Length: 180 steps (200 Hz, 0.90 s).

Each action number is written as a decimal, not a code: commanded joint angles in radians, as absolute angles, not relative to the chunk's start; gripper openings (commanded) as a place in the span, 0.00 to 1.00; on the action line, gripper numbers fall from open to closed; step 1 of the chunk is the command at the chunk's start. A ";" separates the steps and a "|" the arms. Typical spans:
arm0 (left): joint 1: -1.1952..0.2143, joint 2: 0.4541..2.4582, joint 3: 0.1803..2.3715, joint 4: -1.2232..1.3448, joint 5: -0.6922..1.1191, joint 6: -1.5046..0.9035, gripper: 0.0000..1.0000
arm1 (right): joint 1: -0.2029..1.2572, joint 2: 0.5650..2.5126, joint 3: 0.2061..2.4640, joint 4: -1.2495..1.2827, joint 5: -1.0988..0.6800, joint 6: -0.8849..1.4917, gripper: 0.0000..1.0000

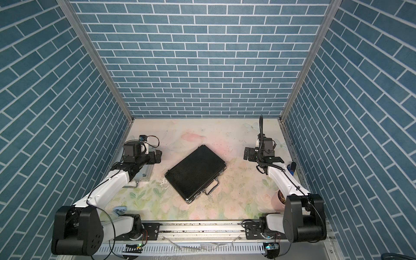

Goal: Close the poker set cases
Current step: Reset both arms

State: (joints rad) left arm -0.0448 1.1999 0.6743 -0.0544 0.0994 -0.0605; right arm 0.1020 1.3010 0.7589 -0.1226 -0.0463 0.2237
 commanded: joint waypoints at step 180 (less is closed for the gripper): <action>0.043 1.465 0.421 0.746 0.041 0.014 0.99 | -0.042 1.537 0.394 0.857 -0.014 0.030 0.99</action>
State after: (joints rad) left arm 0.0399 1.4471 0.4313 0.6693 0.0296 0.0135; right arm -0.0402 1.5261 0.3996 0.7578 -0.0223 0.0696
